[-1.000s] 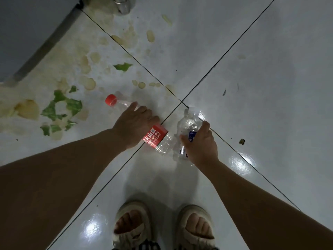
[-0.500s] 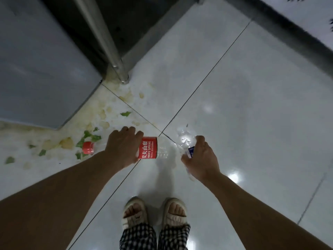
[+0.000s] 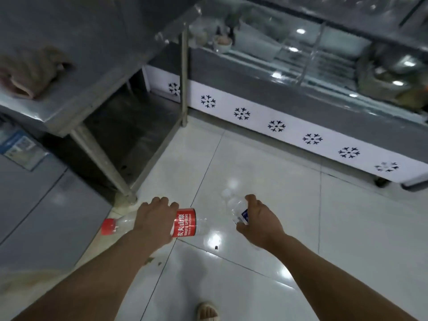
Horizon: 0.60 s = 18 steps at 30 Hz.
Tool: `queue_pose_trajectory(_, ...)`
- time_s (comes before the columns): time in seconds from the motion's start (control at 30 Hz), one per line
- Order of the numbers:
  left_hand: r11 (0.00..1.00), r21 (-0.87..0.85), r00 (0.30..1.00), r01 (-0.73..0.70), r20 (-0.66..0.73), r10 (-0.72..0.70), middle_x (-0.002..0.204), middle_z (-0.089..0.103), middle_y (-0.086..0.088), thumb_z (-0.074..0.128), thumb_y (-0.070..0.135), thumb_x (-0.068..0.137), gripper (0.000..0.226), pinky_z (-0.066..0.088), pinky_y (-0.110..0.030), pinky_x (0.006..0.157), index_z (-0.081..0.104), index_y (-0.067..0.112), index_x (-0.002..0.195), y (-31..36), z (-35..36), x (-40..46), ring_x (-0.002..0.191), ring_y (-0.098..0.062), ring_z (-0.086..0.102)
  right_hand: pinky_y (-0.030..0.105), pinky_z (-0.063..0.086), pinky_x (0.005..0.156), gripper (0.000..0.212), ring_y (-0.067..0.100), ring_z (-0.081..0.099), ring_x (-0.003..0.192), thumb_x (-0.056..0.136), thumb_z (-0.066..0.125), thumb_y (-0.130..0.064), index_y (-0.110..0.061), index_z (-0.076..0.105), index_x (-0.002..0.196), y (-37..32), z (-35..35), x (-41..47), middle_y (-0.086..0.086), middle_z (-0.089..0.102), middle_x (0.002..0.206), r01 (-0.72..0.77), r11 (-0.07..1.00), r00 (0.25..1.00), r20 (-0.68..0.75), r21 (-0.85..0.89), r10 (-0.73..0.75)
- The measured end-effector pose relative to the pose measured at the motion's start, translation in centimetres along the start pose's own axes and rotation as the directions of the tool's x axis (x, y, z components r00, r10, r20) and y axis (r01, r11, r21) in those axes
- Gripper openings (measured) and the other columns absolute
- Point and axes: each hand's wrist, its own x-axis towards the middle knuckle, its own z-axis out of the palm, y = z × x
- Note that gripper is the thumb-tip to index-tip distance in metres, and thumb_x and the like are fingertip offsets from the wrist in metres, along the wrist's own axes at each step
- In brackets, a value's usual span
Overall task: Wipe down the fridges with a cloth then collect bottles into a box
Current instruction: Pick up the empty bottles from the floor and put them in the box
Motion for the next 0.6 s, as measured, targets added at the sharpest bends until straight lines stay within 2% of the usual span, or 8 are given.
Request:
queue_pose_trajectory(0.2, 0.989, 0.083, 0.985, -0.121, -0.113, 0.130, 0.124, 0.051, -0.001, 0.072, 0.043, 0.073, 0.069, 0.040, -0.033, 0.092, 0.040, 0.023, 0.131, 2.3, -8.7, -5.2, 0.113, -0.017, 0.049, 0.031, 0.046, 0.074, 0.058, 0.024, 0.054, 0.098, 0.080, 0.061, -0.033, -0.018, 0.033, 0.129, 0.1, -8.4, -9.1, 0.006, 0.056, 0.112, -0.078, 0.997, 0.987, -0.144, -0.012, 0.076)
queue_pose_trajectory(0.37, 0.956, 0.132, 0.945, -0.264, -0.165, 0.284, 0.126, 0.049, -0.002, 0.071, 0.042, 0.073, 0.070, 0.039, -0.034, 0.094, 0.038, 0.024, 0.132, 6.9, -15.4, -8.9, 0.116, -0.018, 0.047, 0.028, 0.040, 0.068, 0.060, 0.022, 0.053, 0.092, 0.080, 0.060, -0.036, -0.019, 0.033, 0.130, 1.5, -14.8, -17.5, 0.006, 0.057, 0.111, -0.174, 0.985, 0.950, -0.265, -0.008, 0.166)
queue_pose_trajectory(0.6, 0.861, 0.209, 0.822, -0.463, -0.263, 0.506, 0.118, 0.050, 0.000, 0.070, 0.044, 0.071, 0.065, 0.039, -0.033, 0.087, 0.042, 0.025, 0.126, 18.3, -24.2, -12.3, 0.112, -0.018, 0.047, 0.037, 0.052, 0.079, 0.063, 0.026, 0.057, 0.098, 0.081, 0.062, -0.036, -0.017, 0.031, 0.132, 7.3, -22.2, -29.0, 0.008, 0.056, 0.118, -0.370, 0.928, 0.845, -0.399, 0.047, 0.357)
